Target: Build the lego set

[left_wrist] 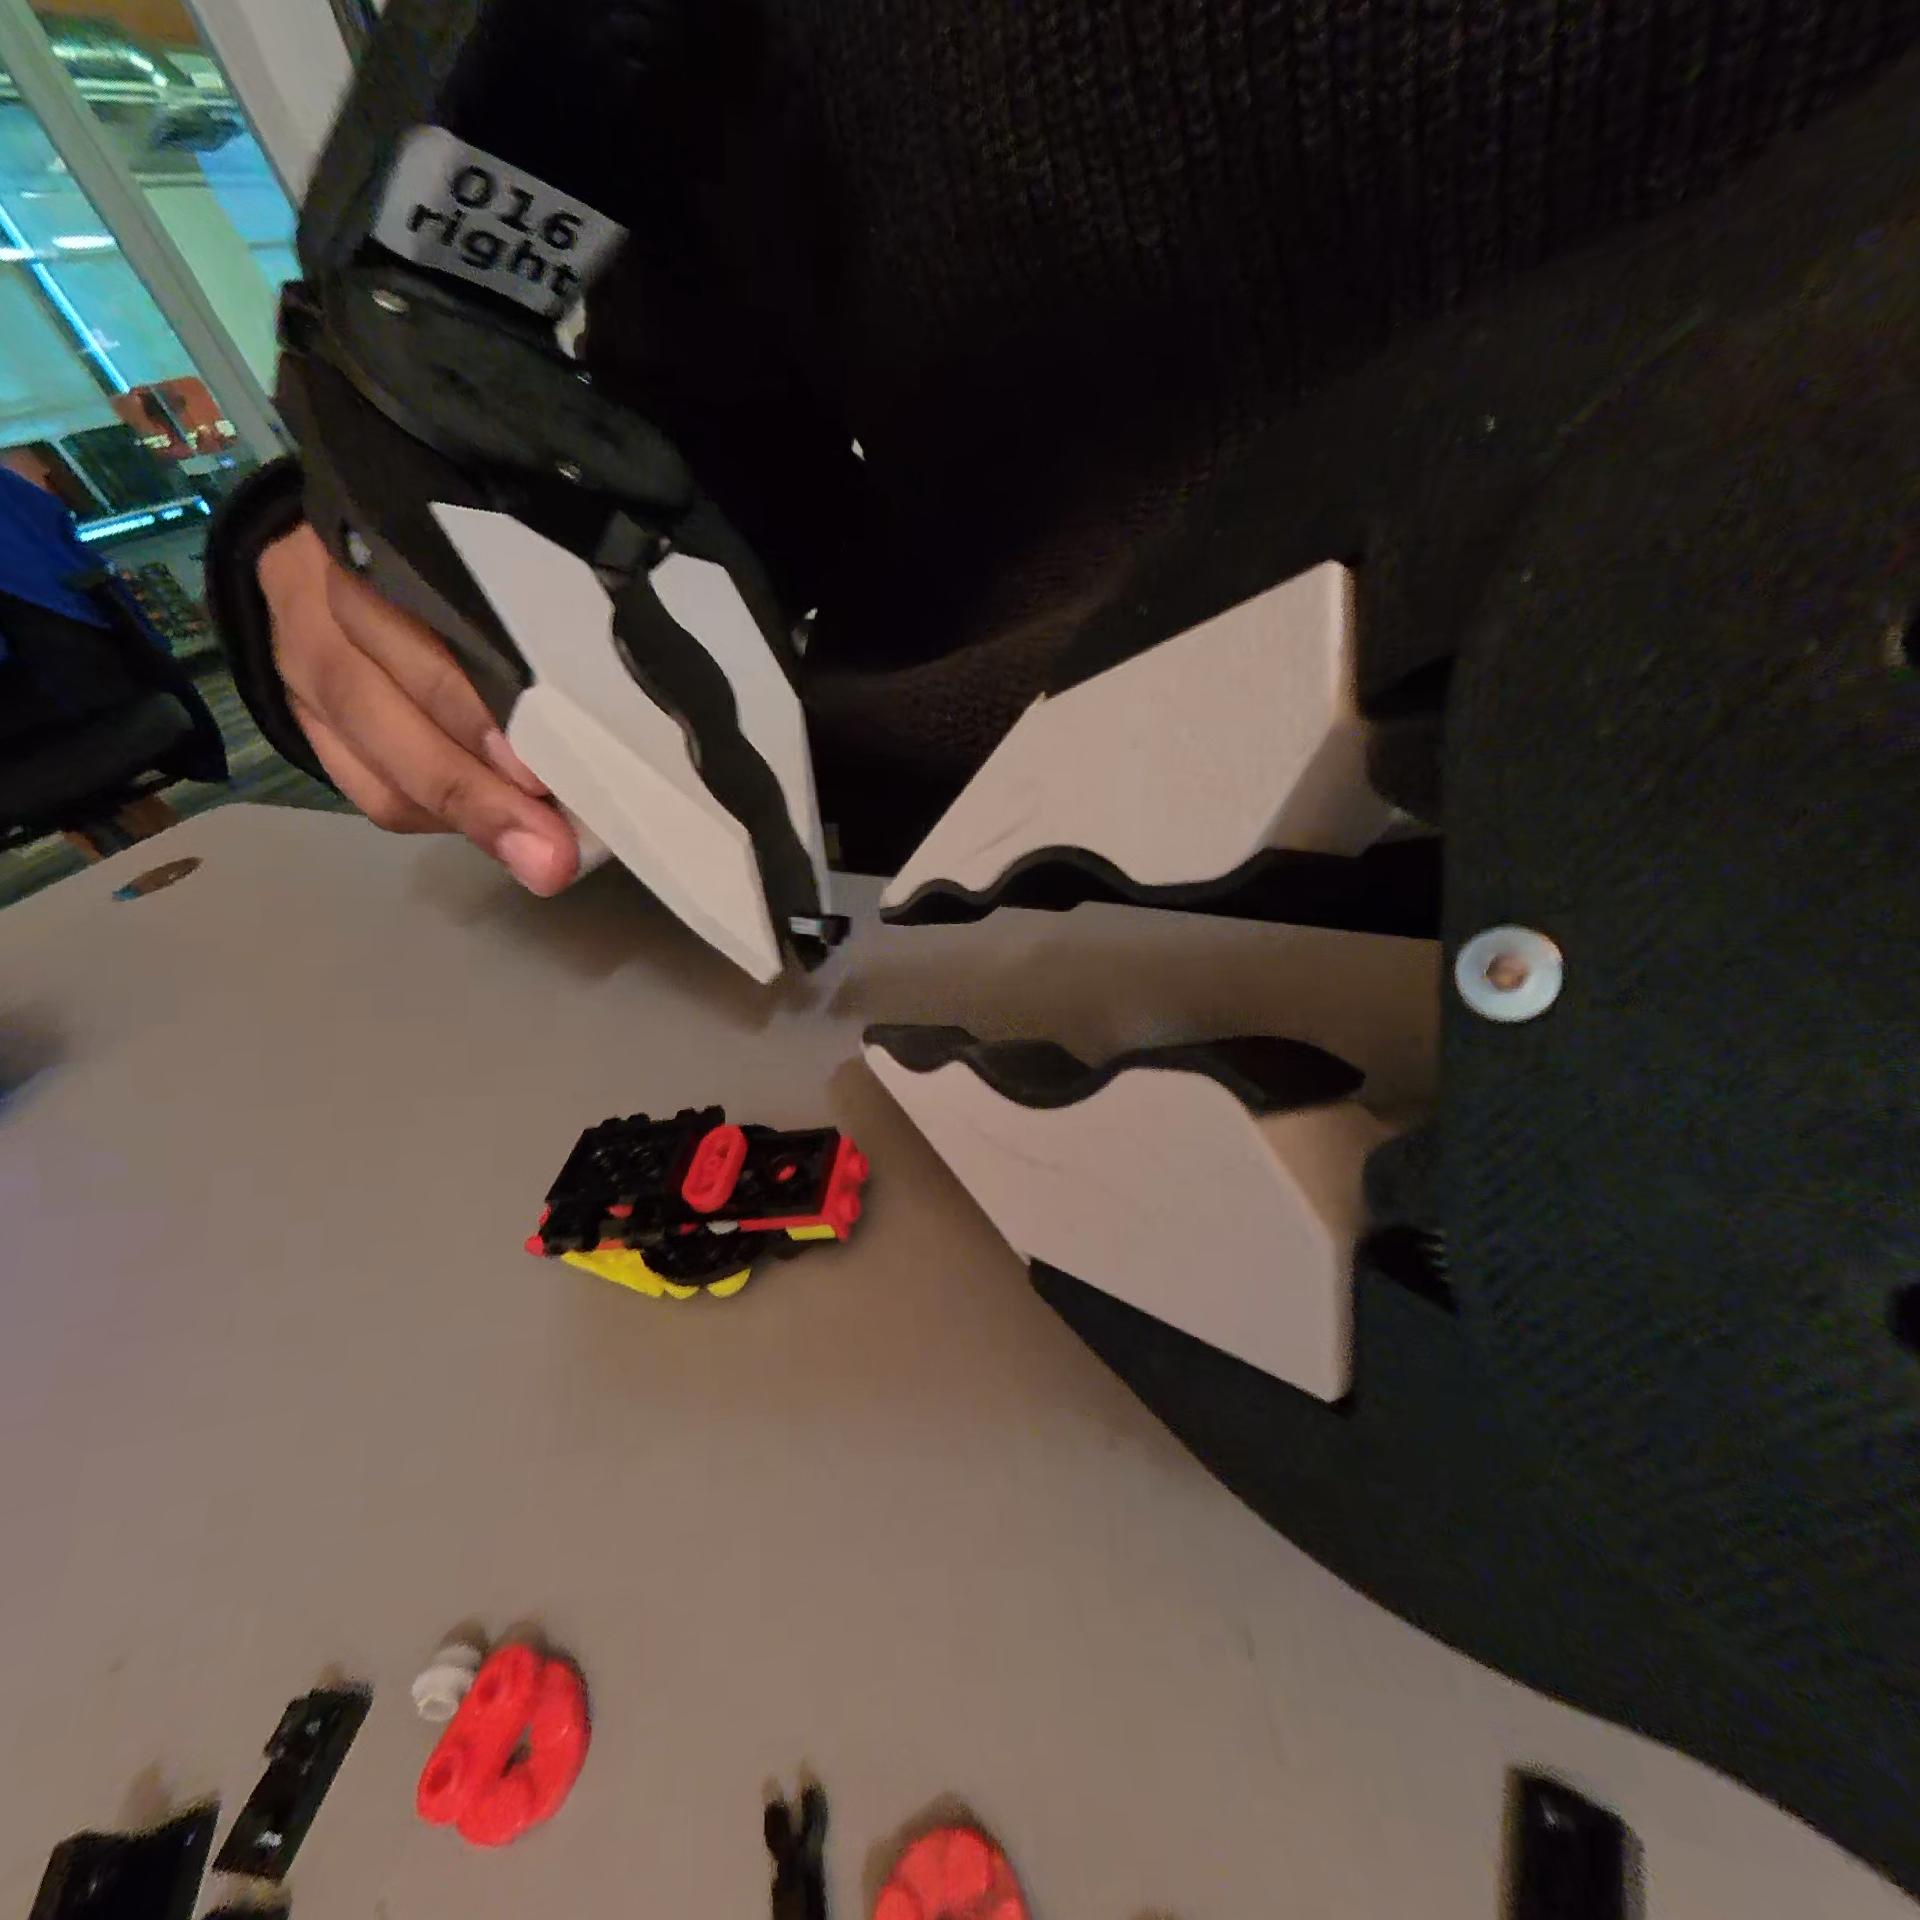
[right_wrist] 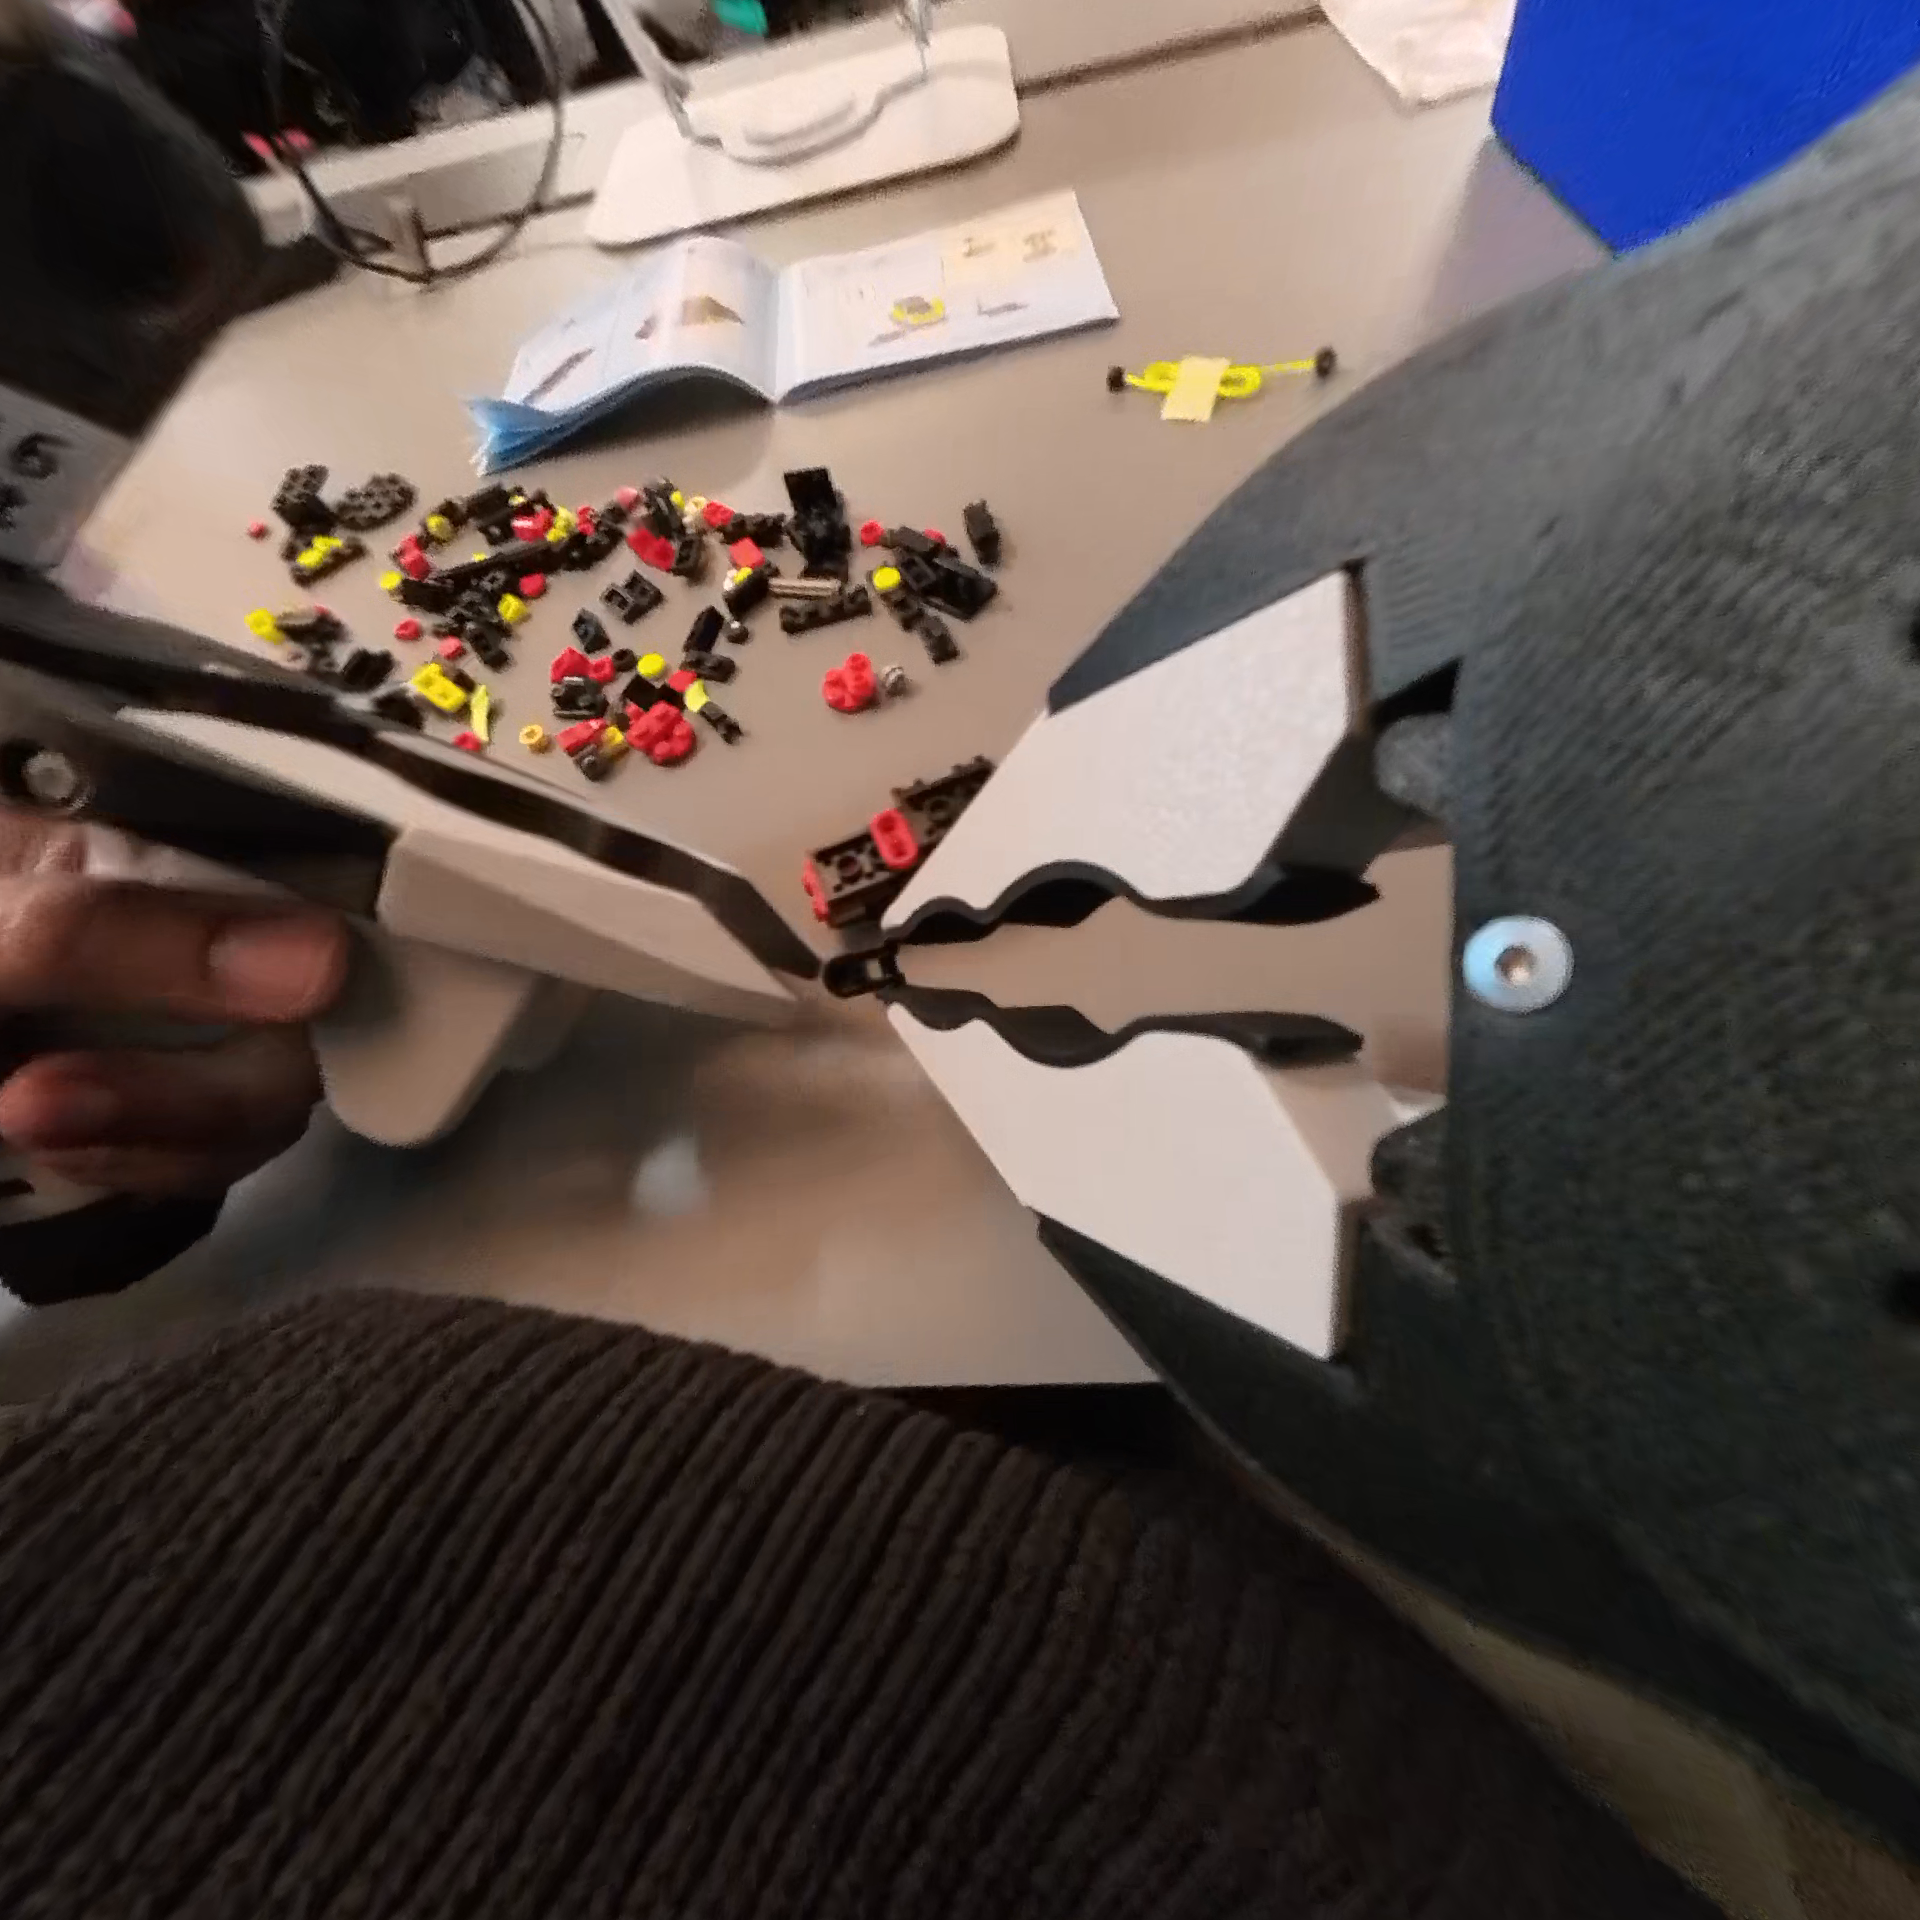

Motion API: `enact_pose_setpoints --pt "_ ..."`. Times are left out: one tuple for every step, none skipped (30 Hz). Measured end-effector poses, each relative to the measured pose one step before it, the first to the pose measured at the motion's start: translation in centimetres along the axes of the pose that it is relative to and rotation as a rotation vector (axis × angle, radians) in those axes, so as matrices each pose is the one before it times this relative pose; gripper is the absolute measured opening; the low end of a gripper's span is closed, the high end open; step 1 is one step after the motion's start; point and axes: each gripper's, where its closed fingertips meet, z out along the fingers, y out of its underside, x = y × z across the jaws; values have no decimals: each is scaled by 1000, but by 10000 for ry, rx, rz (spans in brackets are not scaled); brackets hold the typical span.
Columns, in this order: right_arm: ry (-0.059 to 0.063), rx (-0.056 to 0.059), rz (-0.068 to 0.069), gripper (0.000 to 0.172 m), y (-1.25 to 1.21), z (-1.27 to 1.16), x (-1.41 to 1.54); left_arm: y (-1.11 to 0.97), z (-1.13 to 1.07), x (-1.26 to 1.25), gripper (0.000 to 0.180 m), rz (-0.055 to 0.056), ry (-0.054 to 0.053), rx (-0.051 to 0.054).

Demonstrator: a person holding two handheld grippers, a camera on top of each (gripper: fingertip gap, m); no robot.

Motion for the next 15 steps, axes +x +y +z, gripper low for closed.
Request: enact_pose_setpoints --pt "-243 -59 438 6 432 -93 57 -19 -136 -197 16 115 -138 2" --pt "-260 -104 472 6 524 -90 57 -121 -140 -176 16 122 -152 68" --pt "-221 -106 469 6 538 -68 116 -224 -118 -101 16 111 -111 120" --pt "-207 -99 472 6 516 -41 147 -294 -134 42 15 103 -26 159" --pt "-214 -116 472 6 542 -14 131 -315 -148 62 14 78 3 175" --pt "-263 -158 434 6 611 21 50 -298 -147 -2 14 52 -26 171" --pt "-264 -188 366 6 686 18 29 -212 -136 -102 14 37 -62 119" --pt "-109 -193 320 6 712 -32 259 -170 -133 -171 14 28 -95 89" --pt "65 -134 276 6 600 -137 525 -145 -122 -157 14 26 -89 79" --pt "190 -4 267 6 365 -279 703 -122 -106 -139 14 14 -72 62" --pt "304 27 293 6 257 -345 899 -69 -72 -98 14 7 -46 36" --pt "401 -18 329 6 319 -294 1053 -39 -47 -97 14 -4 -43 27" --pt "390 -39 353 6 334 -193 1051 -52 -39 -70 14 -3 -33 34" --pt "343 -73 359 6 358 -75 944 -46 -27 -26 15 -2 -12 20" --pt "279 -132 339 6 386 16 799 -7 5 -22 15 -3 -6 2"
